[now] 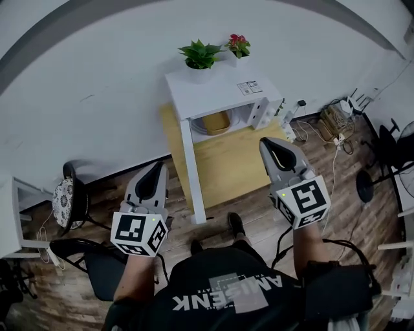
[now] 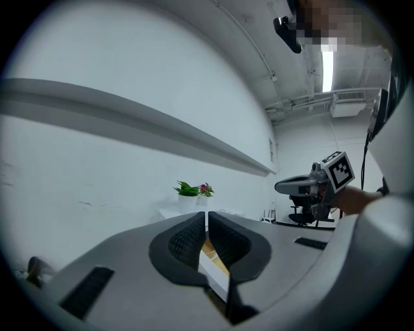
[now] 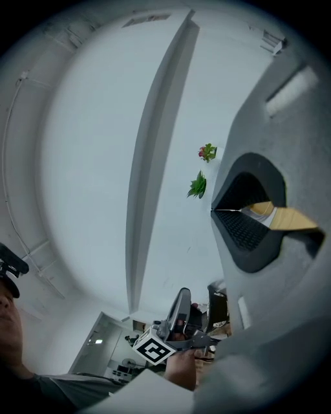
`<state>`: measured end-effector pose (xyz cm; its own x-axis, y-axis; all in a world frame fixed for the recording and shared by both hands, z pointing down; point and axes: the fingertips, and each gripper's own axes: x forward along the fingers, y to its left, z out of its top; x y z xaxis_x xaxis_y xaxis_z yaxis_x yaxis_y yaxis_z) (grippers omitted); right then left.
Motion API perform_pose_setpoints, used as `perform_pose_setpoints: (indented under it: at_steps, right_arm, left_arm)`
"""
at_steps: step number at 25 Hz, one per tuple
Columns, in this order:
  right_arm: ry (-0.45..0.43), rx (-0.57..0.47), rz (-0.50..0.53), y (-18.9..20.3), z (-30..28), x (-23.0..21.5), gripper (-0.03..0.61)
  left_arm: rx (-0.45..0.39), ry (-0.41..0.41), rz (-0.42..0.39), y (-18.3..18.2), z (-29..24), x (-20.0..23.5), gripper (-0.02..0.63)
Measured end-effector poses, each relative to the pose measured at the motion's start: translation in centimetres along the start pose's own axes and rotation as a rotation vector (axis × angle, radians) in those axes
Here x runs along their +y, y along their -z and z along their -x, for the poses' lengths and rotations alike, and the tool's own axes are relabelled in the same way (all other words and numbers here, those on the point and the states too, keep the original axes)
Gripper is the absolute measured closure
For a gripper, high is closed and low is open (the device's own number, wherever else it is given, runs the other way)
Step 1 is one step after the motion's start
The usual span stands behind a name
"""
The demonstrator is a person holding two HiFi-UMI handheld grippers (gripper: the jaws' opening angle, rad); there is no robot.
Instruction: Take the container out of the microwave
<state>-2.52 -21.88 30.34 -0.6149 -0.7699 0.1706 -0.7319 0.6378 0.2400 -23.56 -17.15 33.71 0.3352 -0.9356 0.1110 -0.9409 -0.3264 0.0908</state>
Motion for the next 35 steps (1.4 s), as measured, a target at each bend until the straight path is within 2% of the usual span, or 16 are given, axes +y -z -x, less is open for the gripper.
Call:
perform_pose_setpoints:
  at_steps: [11, 12, 14, 19, 27, 35]
  right_arm:
    - [-0.21, -0.067, 0.058, -0.8, -6.3, -4.9, 0.549]
    - [-0.229, -0.071, 0.063, -0.7, -6.7, -5.1, 0.546]
    - [-0.269, -0.072, 0.075, -0.5, -7.4, -5.4, 0.534]
    - [-0.348, -0.05, 0.091, 1.0, -8.9, -5.5, 0.468]
    - [-0.457, -0.013, 0.138, 3.3, -11.0, -5.5, 0.422]
    - [-0.579, 0.064, 0.214, 8.5, -14.1, -4.2, 0.41]
  left_arm:
    - [0.0, -0.191, 0.003, -1.4, -3.0, -0.2, 0.611]
    - [0.0, -0.195, 0.007, -1.4, -3.3, -0.3, 0.607]
    - [-0.001, -0.191, 0.016, -1.4, -3.8, -0.7, 0.513]
    - [-0.019, -0.21, 0.022, -1.6, -4.4, -1.4, 0.471]
    - [-0.022, -0.277, 0.026, -1.6, -4.5, -1.8, 0.453]
    - [0.007, -0.335, 0.046, -0.3, -4.4, -3.0, 0.454]
